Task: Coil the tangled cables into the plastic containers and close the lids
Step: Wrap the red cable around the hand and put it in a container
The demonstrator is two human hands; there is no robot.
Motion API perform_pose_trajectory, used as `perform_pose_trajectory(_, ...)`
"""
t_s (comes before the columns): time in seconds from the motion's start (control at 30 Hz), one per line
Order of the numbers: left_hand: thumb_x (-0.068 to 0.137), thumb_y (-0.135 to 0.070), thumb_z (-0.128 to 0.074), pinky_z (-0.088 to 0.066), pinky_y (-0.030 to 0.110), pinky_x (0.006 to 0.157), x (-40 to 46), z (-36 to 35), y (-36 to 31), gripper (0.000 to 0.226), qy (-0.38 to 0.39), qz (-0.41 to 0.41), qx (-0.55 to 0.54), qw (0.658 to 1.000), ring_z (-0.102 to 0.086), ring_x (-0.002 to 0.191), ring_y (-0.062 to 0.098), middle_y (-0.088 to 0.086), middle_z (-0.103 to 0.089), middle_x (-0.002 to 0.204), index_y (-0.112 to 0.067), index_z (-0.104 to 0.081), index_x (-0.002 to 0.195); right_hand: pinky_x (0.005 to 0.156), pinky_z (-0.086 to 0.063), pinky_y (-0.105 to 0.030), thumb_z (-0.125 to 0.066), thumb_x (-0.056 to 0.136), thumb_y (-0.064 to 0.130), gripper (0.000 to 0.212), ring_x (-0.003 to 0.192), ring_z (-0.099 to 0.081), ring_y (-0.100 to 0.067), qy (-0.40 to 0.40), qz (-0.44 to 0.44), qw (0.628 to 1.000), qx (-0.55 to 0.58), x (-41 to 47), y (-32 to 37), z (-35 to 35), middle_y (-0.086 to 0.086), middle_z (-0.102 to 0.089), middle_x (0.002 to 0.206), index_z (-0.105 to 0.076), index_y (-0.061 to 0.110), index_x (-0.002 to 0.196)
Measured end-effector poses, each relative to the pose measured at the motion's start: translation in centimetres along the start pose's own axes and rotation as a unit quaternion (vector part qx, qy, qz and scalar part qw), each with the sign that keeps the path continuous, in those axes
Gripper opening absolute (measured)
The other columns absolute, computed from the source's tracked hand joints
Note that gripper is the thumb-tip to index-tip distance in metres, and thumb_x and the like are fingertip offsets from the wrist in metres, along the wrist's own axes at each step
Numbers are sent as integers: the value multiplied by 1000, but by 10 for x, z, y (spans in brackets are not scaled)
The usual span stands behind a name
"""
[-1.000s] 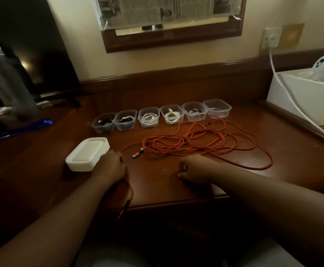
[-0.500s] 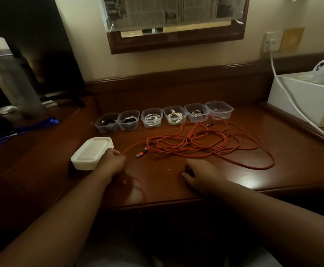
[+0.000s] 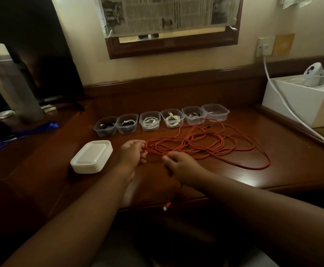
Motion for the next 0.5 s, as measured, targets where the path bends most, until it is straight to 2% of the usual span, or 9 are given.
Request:
perform_pose_trajectory(0.07, 98, -29, -57, -42, 26, 58, 10, 9, 6, 21, -10, -43, 189, 981, -57, 71, 16, 3, -64, 82, -14, -71, 91, 67, -44, -34, -48, 103, 22, 29, 68, -53, -18, -37, 18, 997, 65, -3, 7, 11, -7, -57, 74, -58, 16, 76)
perform_pose_trajectory(0.13, 92, -36, -64, -43, 29, 69, 22, 17, 14, 26, 5, -84, 351, 932, -61, 85, 20, 7, -67, 95, -16, -74, 79, 75, -47, -34, -46, 103, 23, 24, 82, -57, -18, -38, 25, 994, 99, -8, 13, 20, -8, -62, 90, -63, 17, 87)
perform_pose_trajectory(0.2, 88, -30, -68, -47, 34, 77, 28, 19, 22, 22, 49, -95, 442, 891, -61, 88, 20, 5, -67, 97, -15, -73, 72, 91, -48, -33, -42, 104, 22, 25, 103, -62, -13, -16, 10, 979, 201, -10, 19, 24, -4, -67, 112, -64, 20, 92)
perform_pose_trajectory(0.27, 84, -30, -71, -49, 34, 75, 29, 18, 28, 23, 79, -79, 471, 875, -63, 81, 20, 2, -69, 88, -14, -72, 68, 99, -46, -38, -36, 105, 20, 32, 112, -61, -13, 6, -4, 939, 342, -10, 26, 26, -2, -67, 124, -54, 17, 79)
perform_pose_trajectory(0.33, 84, -35, -74, -46, 30, 66, 29, 14, 27, 25, 71, -83, 474, 874, -62, 74, 17, 1, -69, 81, -15, -72, 70, 93, -47, -38, -32, 106, 23, 35, 106, -67, -17, 23, -20, 890, 455, -10, 30, 27, -8, -71, 117, -44, 15, 74)
perform_pose_trajectory(0.4, 84, -42, -75, -39, 26, 56, 27, 8, 24, 27, 55, -100, 477, 871, -57, 69, 10, -2, -65, 77, -16, -71, 78, 77, -56, -38, -30, 107, 27, 37, 93, -72, -26, 23, -38, 859, 510, -9, 30, 27, -14, -73, 96, -43, 14, 75)
perform_pose_trajectory(0.43, 83, -45, -75, -36, 26, 54, 27, 4, 22, 28, 51, -110, 480, 869, -55, 69, 8, -4, -64, 78, -18, -69, 81, 70, -58, -39, -31, 107, 29, 37, 84, -72, -29, 15, -48, 852, 521, -8, 29, 27, -14, -71, 85, -43, 14, 76)
perform_pose_trajectory(0.5, 77, -49, -78, -35, 26, 55, 29, -4, 21, 33, 53, -128, 492, 859, -56, 73, 10, -4, -64, 84, -20, -65, 85, 67, -59, -41, -33, 107, 32, 36, 67, -66, -27, -15, -77, 849, 523, -5, 23, 26, -9, -63, 71, -43, 14, 78)
Point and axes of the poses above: each hand's wrist, its own x-axis towards the middle knuckle, its own z-axis out of the back of the hand, y = z × x, the point moved 4 cm from there along x, towards the middle knuckle
